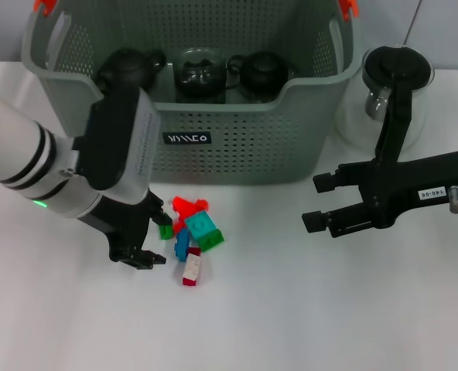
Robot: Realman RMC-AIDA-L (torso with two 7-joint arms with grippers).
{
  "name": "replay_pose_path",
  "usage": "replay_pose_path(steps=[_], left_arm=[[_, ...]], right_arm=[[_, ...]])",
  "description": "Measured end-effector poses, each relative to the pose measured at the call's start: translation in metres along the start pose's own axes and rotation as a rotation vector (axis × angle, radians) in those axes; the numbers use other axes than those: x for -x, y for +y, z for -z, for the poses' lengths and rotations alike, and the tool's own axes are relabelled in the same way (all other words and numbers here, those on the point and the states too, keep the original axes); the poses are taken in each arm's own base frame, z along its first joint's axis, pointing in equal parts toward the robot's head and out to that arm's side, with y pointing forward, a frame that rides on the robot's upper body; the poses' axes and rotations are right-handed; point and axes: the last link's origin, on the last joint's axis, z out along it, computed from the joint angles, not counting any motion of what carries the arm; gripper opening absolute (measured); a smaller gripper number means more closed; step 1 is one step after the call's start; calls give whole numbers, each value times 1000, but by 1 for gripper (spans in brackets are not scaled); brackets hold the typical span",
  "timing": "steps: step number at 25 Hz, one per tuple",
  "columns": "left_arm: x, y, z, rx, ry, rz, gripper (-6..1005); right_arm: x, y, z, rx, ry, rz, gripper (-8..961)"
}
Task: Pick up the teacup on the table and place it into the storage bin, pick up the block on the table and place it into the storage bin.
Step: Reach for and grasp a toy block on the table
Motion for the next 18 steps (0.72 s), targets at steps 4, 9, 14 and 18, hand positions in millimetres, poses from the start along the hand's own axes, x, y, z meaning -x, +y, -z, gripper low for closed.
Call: replay_pose_path(steps=[4,9,14,18], left_arm=[[-7,-2,-2,13,-39,-20,592],[-16,-5,-2,23,-50,-35,593],[-24,-7,0,30,-61,-43,593],[-27,-10,0,28,-78,-45,594]], right_arm=[[-1,0,0,-1,0,-2,916],[-3,0,1,-3,0,-6,916],[-4,0,2,-4,0,-7,916],[-5,0,2,-5,2,-5,916]])
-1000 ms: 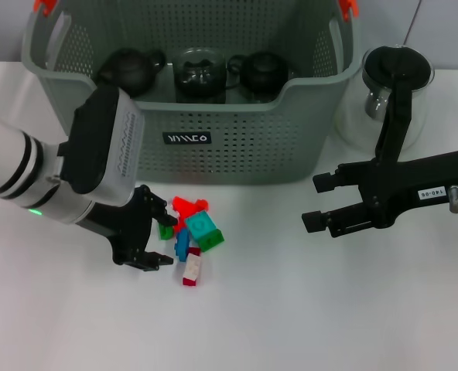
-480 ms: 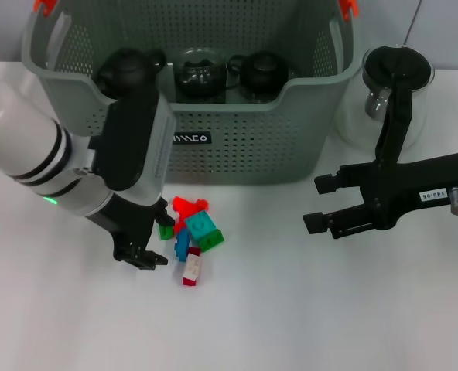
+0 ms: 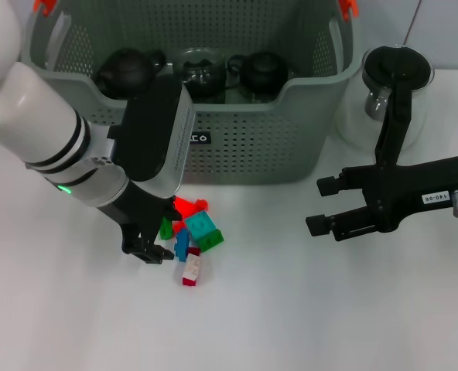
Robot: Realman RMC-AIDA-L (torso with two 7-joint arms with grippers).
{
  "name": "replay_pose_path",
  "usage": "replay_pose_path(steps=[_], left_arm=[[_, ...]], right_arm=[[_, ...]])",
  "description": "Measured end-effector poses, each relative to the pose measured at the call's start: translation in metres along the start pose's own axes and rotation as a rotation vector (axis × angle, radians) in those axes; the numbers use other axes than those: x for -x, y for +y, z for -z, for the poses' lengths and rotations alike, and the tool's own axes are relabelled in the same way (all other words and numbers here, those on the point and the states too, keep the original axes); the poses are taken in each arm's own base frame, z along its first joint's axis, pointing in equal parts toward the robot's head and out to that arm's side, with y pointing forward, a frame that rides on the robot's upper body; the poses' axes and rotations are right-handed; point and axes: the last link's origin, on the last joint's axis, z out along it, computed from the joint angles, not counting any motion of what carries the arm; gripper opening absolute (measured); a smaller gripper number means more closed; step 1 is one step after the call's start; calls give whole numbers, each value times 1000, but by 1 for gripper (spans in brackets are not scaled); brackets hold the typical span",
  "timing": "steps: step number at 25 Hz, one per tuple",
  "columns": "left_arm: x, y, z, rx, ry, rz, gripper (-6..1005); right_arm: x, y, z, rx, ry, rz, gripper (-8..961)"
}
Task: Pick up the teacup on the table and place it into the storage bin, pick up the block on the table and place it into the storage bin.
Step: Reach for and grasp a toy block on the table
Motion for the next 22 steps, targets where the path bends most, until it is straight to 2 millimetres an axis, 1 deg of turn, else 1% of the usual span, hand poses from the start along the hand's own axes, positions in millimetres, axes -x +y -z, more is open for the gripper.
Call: replay_pose_path(steps=[5,22], left_arm=[[-2,-1,-2,3,-38,-5,595],[-17,-3,-6,16,-64,-29,593]], right_arm=[[-1,0,0,-1,3,-1,915],[-3,-1,1,-9,2,1,916]])
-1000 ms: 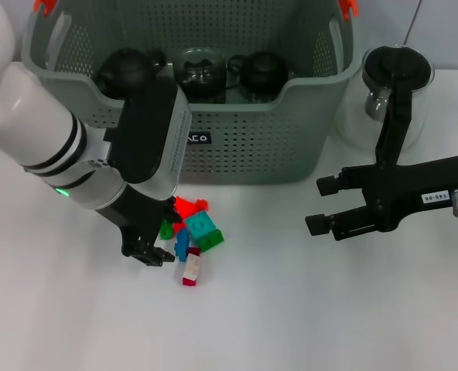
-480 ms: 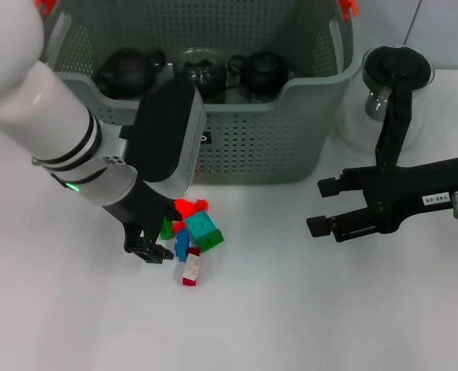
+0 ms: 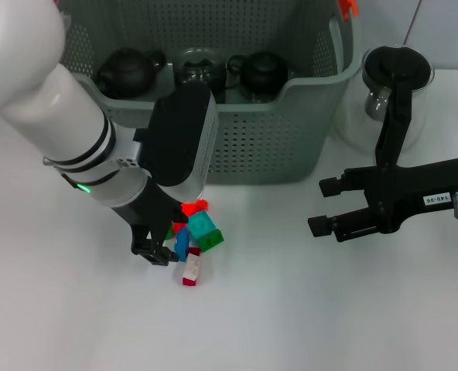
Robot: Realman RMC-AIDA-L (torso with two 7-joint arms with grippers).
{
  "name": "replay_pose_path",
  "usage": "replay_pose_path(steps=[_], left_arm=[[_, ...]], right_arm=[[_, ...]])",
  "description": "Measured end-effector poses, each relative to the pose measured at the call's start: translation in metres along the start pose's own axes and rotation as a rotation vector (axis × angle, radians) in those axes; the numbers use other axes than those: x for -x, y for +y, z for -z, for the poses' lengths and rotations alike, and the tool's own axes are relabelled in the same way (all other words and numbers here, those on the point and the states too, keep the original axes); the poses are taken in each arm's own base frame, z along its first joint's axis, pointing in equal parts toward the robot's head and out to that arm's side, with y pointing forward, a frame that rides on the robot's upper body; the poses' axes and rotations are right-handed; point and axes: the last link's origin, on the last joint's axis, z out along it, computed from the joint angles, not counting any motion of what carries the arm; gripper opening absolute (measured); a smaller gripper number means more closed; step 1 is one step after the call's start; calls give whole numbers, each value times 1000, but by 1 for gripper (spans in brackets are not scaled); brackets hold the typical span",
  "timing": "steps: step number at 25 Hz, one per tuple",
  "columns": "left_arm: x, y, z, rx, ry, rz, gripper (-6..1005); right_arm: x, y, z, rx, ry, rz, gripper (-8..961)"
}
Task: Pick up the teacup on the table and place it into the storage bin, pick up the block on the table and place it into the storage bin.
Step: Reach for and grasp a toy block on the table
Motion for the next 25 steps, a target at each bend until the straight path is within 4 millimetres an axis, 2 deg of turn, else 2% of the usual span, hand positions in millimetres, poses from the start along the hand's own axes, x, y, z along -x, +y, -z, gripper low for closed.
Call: replay_pose_path(steps=[25], left_arm=[[-2,-2,-8,6,-16,2,591]], right_arm=[[-1,-1,0,-12,-2,-1,915]])
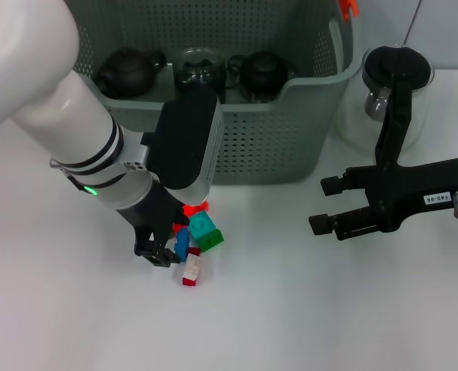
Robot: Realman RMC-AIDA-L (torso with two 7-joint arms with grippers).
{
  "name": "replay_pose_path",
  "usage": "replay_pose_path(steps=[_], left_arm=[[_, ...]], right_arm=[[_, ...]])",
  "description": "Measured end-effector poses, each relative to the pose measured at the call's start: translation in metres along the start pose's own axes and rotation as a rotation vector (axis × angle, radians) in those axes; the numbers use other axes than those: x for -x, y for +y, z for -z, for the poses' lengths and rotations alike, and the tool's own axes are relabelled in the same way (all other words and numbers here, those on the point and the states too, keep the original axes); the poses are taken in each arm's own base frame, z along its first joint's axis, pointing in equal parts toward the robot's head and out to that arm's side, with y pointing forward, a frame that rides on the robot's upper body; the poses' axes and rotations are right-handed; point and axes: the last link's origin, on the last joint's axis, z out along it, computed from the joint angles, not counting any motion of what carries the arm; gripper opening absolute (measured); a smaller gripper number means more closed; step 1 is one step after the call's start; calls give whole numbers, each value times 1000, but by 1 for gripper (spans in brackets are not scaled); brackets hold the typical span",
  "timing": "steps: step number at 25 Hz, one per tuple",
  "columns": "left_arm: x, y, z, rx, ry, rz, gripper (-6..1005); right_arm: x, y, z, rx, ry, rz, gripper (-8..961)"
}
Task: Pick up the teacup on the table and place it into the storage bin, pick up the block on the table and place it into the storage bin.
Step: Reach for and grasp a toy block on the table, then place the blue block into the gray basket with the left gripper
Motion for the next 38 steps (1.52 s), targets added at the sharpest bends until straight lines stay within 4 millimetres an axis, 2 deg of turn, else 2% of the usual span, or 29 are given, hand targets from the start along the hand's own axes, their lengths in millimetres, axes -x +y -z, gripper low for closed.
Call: replay_pose_path(steps=[31,33,38], left_arm=[[-2,-1,-4,5,-14,-5,568],[-2,-1,-4,5,-15,0,414],[-2,-1,-3,6,-15,0,418]], right_arm=[[0,-1,0,-9,-5,-1,916],[0,-1,0,-10,-6,0,916],[0,-1,0,-10,-6,4,915]])
